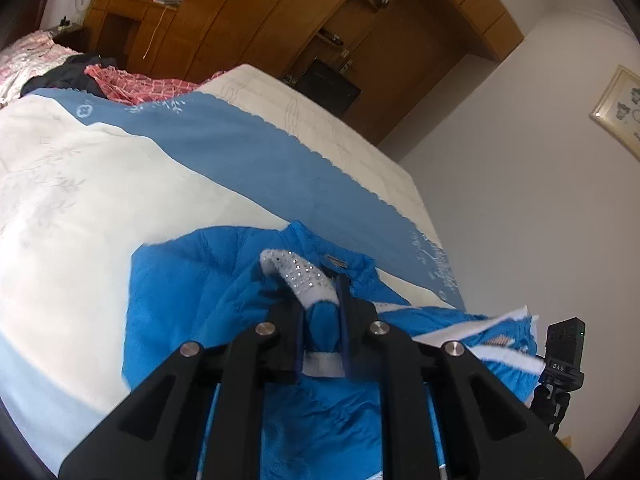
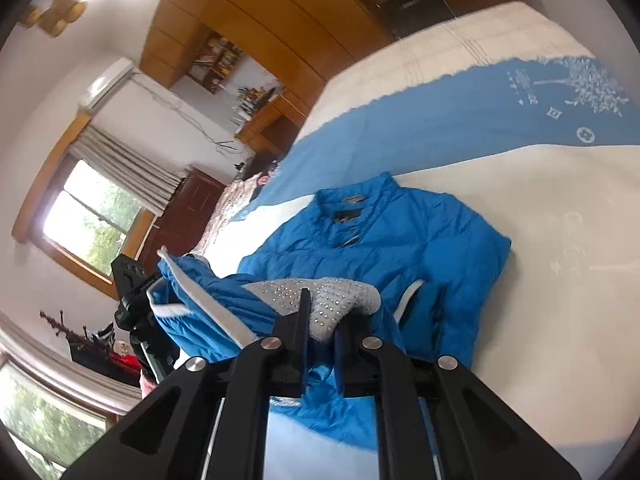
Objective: Fold large clothes
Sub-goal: 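Lift the hem with both grippers and fold it toward the collar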
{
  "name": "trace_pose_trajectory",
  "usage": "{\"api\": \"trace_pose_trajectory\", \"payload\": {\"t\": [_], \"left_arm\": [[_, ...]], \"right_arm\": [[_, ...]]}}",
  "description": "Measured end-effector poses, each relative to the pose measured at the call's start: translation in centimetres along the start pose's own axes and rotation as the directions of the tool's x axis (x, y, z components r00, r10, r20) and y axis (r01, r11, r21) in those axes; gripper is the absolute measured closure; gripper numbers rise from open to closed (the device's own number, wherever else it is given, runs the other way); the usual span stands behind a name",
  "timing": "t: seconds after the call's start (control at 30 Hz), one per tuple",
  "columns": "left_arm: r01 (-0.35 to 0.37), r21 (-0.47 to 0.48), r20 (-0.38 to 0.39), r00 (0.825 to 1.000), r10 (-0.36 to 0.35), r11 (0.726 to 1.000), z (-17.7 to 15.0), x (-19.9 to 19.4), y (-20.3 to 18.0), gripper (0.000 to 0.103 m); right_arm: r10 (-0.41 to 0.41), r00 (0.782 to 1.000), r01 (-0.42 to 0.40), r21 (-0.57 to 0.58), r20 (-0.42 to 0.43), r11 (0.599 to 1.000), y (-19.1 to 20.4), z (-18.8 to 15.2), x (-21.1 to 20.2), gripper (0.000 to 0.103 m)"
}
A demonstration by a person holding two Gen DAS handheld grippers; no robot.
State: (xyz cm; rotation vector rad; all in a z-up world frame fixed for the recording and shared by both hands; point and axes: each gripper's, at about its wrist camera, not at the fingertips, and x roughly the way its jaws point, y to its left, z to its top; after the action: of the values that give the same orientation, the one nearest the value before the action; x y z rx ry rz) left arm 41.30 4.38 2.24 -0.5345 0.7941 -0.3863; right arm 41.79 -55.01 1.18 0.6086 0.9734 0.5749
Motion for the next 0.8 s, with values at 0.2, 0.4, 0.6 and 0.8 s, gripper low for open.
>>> {"api": "trace_pose_trajectory", "payload": {"t": [0.2,0.4,0.6,0.8], "left_arm": [[-0.067,-0.042,-0.070,0.995,0.064,0.997,2.4,6.8,3.0,0.089],[-0.067,-0.133,-0.126,0.991,0.050,0.989,3.1,10.1,7.3,0.085],[-0.031,-0.149,-0.163,0.987,0.006,0.988,3.0,10.3,7.7,0.078],[0.066,-0.160,-0.166,0.982,-0.093,0.985,3.5,6.3,7.5,0.050]], "right_arm": [[-0.014,0.999,0.017,0.088,-0.038,0.996,-4.4,3.2,3.7,0.094],[-0.016,0.996,0.031,0.175,-0.085,0.984,-8.8,4.7,7.2,0.093],[0.017,0.996,-0.002,0.170,-0.089,0.985,-9.6,4.2,6.9,0.083],[-0.043,0.998,0.047,0.075,-0.047,0.996,-7.6,2.9,3.3,0.058]]}}
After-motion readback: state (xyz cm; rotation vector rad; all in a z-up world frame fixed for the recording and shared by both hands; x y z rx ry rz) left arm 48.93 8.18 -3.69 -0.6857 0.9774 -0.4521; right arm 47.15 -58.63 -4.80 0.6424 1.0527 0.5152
